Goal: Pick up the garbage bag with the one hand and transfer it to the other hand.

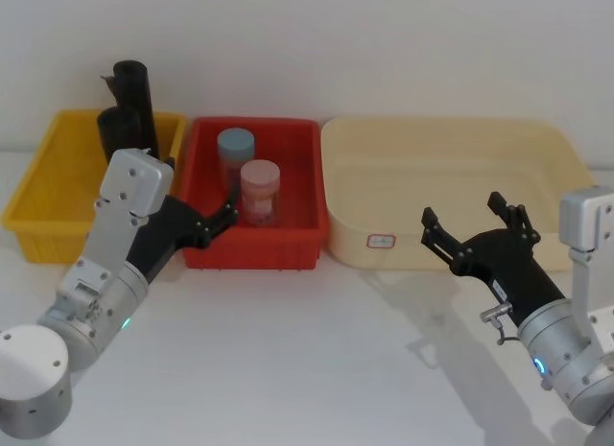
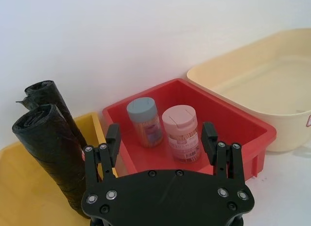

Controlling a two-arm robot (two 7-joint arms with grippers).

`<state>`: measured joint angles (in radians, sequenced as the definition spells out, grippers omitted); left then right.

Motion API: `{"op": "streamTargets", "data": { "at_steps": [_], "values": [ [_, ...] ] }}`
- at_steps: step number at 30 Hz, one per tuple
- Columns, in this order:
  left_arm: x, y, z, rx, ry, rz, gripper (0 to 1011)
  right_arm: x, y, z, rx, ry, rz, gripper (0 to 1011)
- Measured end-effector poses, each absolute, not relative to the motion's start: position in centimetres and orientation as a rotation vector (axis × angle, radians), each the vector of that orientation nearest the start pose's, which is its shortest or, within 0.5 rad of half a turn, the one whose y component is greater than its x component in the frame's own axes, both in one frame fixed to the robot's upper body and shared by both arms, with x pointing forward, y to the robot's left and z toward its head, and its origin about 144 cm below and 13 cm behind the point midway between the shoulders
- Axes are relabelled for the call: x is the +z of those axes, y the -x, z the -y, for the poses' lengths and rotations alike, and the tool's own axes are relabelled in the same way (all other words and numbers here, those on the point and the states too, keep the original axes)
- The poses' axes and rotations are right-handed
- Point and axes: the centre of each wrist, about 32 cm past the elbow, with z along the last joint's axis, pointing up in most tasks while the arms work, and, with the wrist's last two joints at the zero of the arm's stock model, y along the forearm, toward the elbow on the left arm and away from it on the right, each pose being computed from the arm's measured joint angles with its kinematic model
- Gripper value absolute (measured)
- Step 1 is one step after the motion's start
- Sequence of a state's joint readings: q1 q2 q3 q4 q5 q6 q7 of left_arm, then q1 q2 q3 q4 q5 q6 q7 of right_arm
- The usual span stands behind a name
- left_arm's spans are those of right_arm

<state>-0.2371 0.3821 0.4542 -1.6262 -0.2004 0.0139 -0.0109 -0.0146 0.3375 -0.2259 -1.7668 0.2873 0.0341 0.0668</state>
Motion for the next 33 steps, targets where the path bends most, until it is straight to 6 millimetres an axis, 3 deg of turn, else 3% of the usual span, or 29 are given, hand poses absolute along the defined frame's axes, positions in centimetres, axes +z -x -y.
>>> {"op": "streamTargets", "data": {
  "at_steps": [33],
  "values": [
    [120.44, -49.2, -19.84, 1.124, -0.061, 0.268, 1001, 118.87, -44.33, 23.71, -1.229, -0.026, 0.075, 1001]
  ]
}}
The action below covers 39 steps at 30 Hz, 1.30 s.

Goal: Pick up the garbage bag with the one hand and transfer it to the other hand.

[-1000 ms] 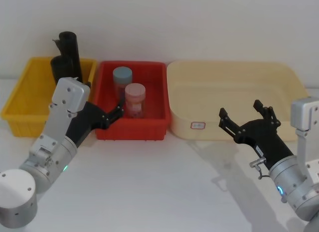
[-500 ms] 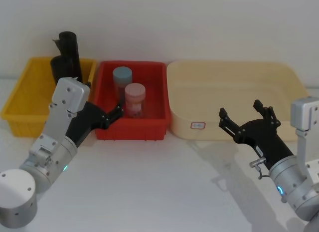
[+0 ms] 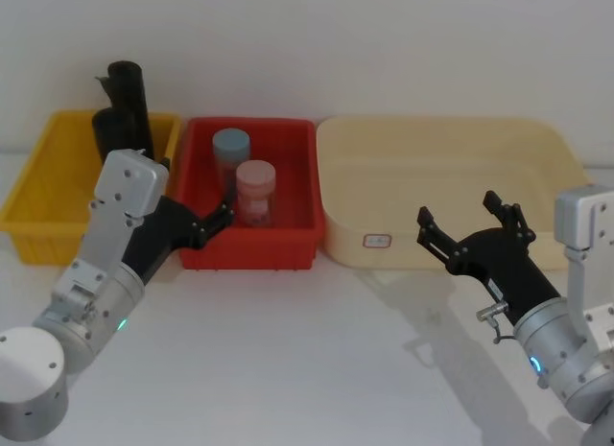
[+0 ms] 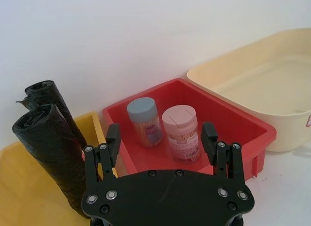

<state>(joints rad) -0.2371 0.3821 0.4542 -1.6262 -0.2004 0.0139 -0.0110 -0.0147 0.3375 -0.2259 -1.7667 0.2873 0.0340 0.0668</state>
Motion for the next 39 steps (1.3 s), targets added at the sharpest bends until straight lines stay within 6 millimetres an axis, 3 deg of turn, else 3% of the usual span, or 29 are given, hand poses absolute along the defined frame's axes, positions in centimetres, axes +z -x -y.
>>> {"op": "streamTargets", "data": {
  "at_steps": [28, 39],
  "values": [
    [120.9, -49.5, -19.7, 1.126, -0.073, 0.276, 1001, 119.0, -44.5, 23.8, -1.221, -0.023, 0.075, 1001],
    [123.1, -49.4, -19.3, 1.195, -0.138, 0.282, 1001, 121.2, -46.3, 24.8, -1.124, 0.006, 0.047, 1002]
  ]
}}
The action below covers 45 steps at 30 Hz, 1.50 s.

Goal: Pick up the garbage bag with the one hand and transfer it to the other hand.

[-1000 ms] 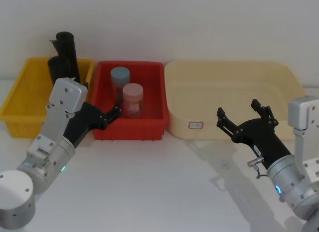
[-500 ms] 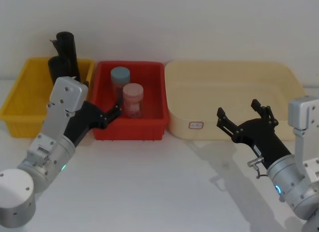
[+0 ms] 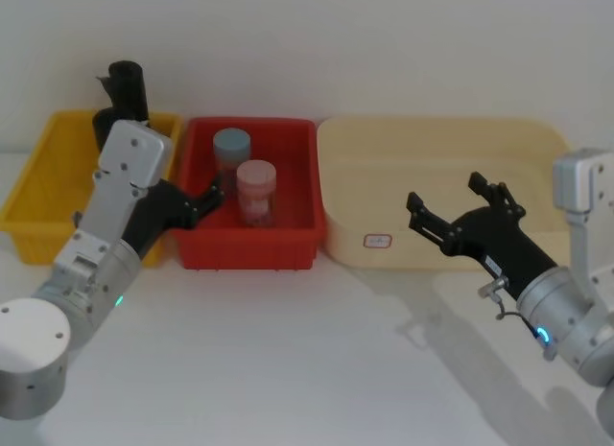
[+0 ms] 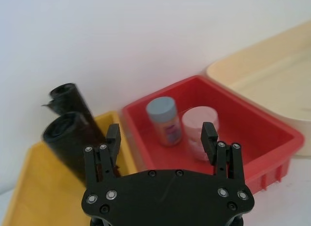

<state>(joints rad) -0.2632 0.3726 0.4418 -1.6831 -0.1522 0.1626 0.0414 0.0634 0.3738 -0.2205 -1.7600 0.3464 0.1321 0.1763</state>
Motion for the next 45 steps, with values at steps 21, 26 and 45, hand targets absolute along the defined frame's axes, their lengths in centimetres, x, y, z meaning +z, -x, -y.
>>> {"op": "streamTargets", "data": {
  "at_steps": [21, 26, 45],
  "values": [
    [126.2, -46.2, -27.2, 1.355, -0.228, 0.118, 1001, 126.5, -52.5, 23.7, -0.911, 0.027, -0.036, 1001],
    [126.2, -45.6, -30.0, 1.329, -0.212, 0.111, 1001, 127.2, -54.1, 22.8, -0.897, 0.03, -0.048, 1001],
    [124.6, -45.8, -34.7, 1.235, -0.091, 0.128, 1001, 128.2, -58.0, 20.0, -0.86, 0.073, -0.099, 1001]
  ]
}}
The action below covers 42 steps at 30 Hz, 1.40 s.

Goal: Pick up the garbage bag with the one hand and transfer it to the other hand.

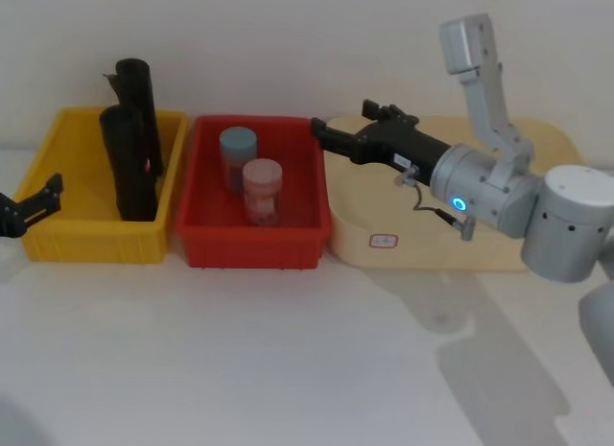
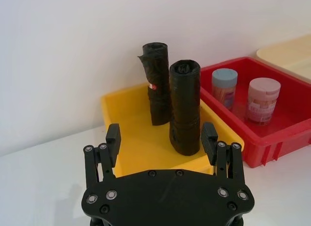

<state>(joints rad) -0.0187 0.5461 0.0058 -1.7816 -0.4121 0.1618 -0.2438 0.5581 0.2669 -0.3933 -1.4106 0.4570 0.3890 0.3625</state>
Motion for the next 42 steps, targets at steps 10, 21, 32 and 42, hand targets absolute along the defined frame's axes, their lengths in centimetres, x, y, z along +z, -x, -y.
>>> {"op": "streamTargets", "data": {
  "at_steps": [10, 21, 32, 42],
  "values": [
    [123.8, -46.5, -33.7, 1.233, -0.051, 0.101, 1001, 128.4, -59.1, 18.8, -0.818, 0.108, -0.119, 1001],
    [123.0, -47.5, -31.6, 1.253, -0.04, 0.073, 1001, 128.3, -59.6, 17.9, -0.782, 0.135, -0.132, 1001],
    [122.5, -48.7, -30.0, 1.27, -0.053, 0.048, 1001, 127.9, -59.9, 17.4, -0.763, 0.154, -0.141, 1002],
    [122.0, -50.1, -28.6, 1.249, -0.067, 0.044, 1001, 127.7, -60.3, 17.0, -0.756, 0.166, -0.142, 1001]
  ]
}}
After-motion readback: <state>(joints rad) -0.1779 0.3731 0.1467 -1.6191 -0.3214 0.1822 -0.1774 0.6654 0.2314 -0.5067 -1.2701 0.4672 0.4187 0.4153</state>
